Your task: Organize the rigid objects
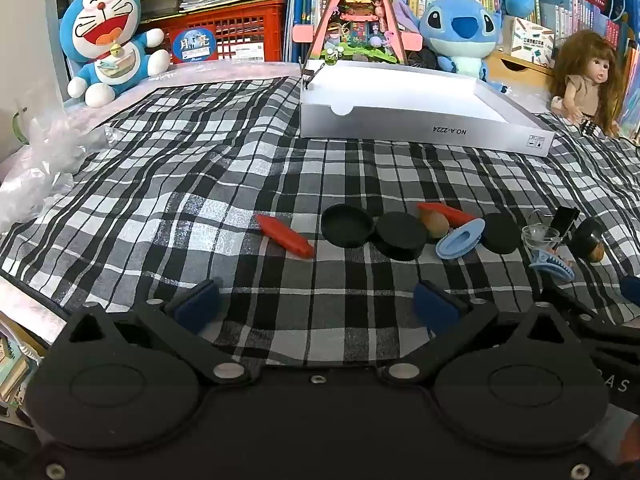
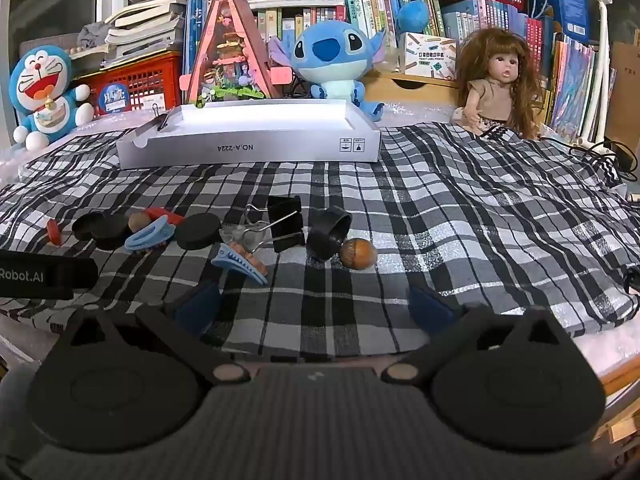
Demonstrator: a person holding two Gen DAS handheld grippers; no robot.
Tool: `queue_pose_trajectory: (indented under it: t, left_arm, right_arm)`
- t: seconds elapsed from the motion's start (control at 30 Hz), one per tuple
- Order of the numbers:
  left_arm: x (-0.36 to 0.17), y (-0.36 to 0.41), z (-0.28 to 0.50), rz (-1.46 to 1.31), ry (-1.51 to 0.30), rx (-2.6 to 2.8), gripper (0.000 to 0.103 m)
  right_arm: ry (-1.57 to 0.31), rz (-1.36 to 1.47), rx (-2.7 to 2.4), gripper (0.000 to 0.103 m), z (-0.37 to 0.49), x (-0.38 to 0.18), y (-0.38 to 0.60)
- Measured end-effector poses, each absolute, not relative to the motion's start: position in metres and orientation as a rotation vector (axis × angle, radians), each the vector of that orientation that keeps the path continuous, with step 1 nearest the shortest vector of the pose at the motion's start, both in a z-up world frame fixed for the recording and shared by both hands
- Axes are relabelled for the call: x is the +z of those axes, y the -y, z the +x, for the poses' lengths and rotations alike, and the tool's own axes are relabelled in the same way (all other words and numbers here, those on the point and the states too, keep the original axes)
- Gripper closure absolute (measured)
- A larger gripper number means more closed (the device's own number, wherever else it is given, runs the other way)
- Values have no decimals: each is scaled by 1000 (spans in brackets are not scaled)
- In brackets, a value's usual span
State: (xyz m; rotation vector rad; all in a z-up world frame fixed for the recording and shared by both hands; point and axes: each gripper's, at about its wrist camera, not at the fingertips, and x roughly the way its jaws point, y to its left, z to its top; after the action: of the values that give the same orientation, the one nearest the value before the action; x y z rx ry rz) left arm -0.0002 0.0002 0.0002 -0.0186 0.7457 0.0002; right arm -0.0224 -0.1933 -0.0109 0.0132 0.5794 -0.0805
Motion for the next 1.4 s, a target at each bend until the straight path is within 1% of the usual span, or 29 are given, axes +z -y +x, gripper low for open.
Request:
queue_pose_trajectory:
  t: [1.4]
  left_arm:
    - [0, -1, -1, -10, -748, 5, 0]
  right_arm:
    - [-600, 6, -82, 0, -20, -13, 193]
